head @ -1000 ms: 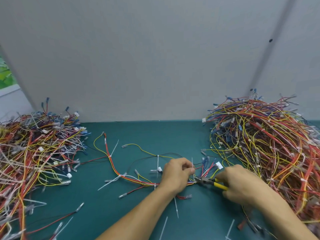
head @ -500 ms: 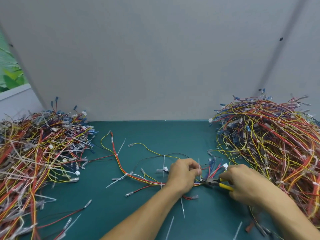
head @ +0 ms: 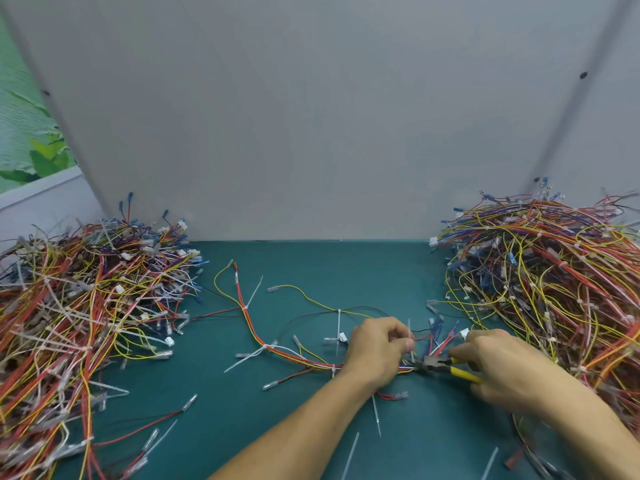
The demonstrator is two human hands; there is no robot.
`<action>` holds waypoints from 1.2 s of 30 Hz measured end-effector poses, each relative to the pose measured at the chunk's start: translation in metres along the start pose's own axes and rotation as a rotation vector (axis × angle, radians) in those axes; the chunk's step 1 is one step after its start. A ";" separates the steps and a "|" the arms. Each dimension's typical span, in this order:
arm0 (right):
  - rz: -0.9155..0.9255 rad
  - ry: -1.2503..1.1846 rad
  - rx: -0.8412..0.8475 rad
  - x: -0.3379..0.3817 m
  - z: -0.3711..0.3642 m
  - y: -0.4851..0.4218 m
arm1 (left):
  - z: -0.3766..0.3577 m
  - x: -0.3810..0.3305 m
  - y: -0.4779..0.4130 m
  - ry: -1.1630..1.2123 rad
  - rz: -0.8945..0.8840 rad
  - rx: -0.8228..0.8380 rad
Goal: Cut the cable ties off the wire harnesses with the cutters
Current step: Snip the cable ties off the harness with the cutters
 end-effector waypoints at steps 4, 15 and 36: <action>0.025 0.021 -0.007 -0.002 -0.003 0.000 | -0.002 0.001 0.000 -0.022 -0.010 -0.014; 0.020 0.000 -0.002 -0.001 -0.005 0.003 | 0.013 -0.004 -0.001 0.303 0.121 -0.038; -0.028 -0.252 -0.055 0.030 -0.007 0.017 | 0.067 0.018 0.018 -0.051 0.110 -0.027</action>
Point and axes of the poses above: each hand's wrist, its own y-axis away from the middle knuckle, its own z-axis out of the back of the hand, x = y × z, the point moved 3 cm from there along -y, towards the middle knuckle, and after that the axes turned 7 degrees about -x, right-handed, at the moved point
